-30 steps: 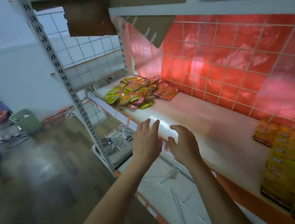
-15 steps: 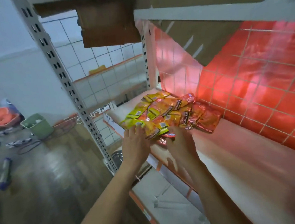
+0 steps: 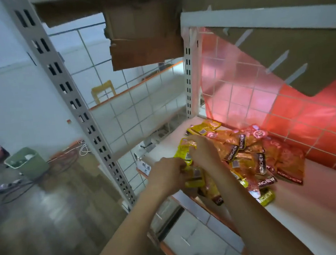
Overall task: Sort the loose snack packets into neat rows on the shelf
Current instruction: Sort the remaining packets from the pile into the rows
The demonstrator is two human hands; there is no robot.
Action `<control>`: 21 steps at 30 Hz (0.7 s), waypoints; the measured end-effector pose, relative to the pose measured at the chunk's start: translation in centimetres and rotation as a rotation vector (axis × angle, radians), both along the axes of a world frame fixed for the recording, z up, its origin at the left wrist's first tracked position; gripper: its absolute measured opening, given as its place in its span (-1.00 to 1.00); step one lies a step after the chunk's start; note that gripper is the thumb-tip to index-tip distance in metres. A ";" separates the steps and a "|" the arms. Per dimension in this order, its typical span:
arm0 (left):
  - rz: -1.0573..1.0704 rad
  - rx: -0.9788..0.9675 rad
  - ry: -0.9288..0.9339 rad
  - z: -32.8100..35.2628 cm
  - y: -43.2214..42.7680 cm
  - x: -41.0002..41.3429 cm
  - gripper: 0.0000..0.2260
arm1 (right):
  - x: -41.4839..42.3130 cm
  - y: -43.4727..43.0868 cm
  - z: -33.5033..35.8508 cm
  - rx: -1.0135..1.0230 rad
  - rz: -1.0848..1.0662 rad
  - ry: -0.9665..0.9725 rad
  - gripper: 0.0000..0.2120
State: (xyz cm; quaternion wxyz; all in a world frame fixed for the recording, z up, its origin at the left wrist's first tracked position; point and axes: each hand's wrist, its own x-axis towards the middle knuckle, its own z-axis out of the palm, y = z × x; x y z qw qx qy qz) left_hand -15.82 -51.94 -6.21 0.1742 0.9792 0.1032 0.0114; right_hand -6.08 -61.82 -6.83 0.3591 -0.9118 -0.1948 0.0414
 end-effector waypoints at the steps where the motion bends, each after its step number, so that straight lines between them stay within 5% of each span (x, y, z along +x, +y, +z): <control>1: 0.004 -0.032 -0.033 0.4 1.1 0.3 -0.78 | 0.5 0.8 0.0 -0.006 -0.015 0.010 -0.66; 7: 0.062 -0.250 -0.205 1.7 5.2 1.9 -0.84 | 2.9 3.5 0.1 -0.333 -0.090 0.144 -0.55; 12: 0.270 -0.833 -0.303 1.1 6.5 3.2 -0.66 | 1.4 5.2 -1.2 -0.539 -0.190 0.055 -0.46; 15: 0.315 -1.073 -0.284 0.9 6.9 3.9 -0.84 | 1.1 5.7 -1.3 -0.544 -0.210 0.015 -0.54; 21: 0.373 -1.296 -0.237 0.0 7.5 4.7 -0.82 | -0.1 5.8 -1.3 -0.507 -0.250 -0.051 -0.61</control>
